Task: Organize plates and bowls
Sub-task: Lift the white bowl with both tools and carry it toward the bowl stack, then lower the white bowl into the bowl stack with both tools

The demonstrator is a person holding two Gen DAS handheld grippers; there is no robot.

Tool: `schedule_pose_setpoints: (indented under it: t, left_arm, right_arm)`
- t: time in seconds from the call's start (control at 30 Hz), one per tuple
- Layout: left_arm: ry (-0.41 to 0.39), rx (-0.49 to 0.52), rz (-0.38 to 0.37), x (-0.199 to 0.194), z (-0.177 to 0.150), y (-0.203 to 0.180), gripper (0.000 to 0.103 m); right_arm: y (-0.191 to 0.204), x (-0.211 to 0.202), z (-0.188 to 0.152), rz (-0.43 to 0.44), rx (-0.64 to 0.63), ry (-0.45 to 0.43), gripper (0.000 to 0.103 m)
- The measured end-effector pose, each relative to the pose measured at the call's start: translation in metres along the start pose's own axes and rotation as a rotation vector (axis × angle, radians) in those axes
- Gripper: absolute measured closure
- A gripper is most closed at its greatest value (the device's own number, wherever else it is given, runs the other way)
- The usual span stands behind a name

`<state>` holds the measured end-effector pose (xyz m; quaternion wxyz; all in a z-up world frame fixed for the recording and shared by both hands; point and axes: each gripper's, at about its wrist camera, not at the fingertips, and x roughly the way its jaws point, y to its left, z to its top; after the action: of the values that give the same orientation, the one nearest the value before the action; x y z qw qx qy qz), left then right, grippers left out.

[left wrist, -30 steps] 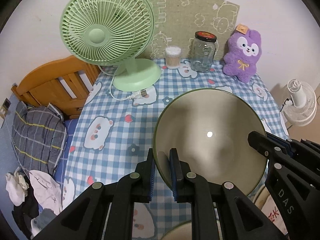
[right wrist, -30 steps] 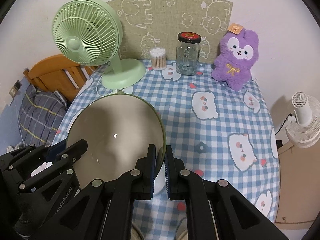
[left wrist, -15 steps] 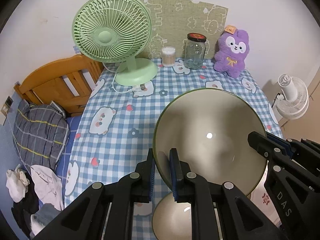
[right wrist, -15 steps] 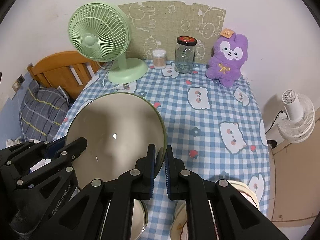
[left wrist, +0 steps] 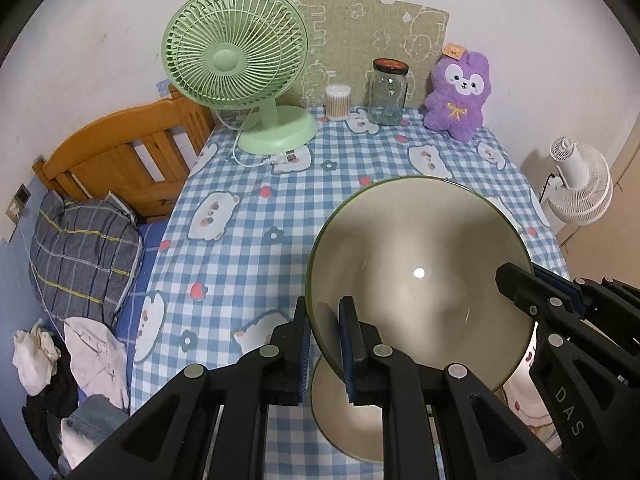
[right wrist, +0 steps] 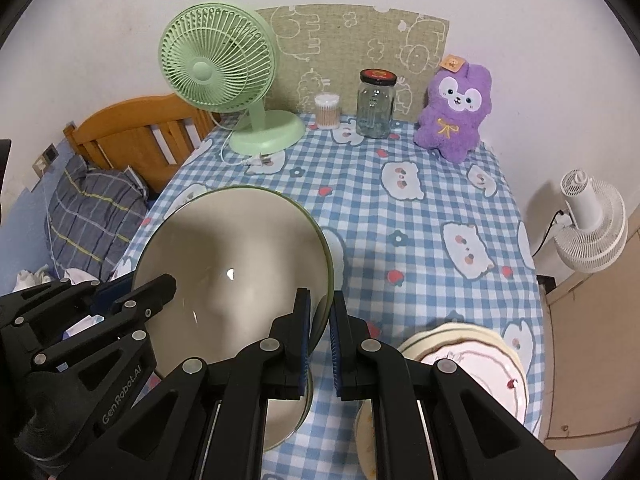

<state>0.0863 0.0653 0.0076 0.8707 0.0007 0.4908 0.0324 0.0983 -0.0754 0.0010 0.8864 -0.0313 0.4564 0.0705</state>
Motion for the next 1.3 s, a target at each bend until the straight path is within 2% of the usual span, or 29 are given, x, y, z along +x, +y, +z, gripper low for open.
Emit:
schedule_pose_setpoints:
  t: [0.47,1.3]
  left_arm:
    - [-0.009,0.009,-0.015,-0.008,-0.034,0.005,0.092]
    - [0.025,0.045,-0.025,0.022,-0.070,0.001,0.091]
  right_arm:
    - [0.010,-0.009,-0.033,-0.007,-0.021,0.002,0.092]
    - [0.010,0.024,-0.070,0.001,-0.012,0.065,0.092]
